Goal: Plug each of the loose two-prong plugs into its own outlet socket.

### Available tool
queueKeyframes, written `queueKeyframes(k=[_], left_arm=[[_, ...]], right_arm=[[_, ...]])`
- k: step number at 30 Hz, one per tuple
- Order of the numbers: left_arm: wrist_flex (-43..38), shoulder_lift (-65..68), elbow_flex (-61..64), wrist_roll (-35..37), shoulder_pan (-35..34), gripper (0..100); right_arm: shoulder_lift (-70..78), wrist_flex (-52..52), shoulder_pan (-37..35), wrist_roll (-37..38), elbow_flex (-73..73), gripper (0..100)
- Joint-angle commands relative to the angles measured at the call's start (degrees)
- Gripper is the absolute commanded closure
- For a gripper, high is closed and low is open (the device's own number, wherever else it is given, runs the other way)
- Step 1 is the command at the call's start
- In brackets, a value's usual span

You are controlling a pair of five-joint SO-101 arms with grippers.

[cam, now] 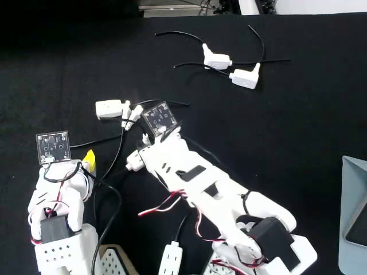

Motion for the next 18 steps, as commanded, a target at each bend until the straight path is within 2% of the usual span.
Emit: queueKeyframes(k=[1,18], left_arm=[[0.35,-0.35,-1.01,0.53,-0.57,78],[0.09,-0.35,-0.84,0.53,-0.57,78]], right_arm=[[-1.01,-3.96,-0.35,-0.35,1.71,98.7],[-1.54,-6.07,-0.35,-0.18,1.45,98.7]])
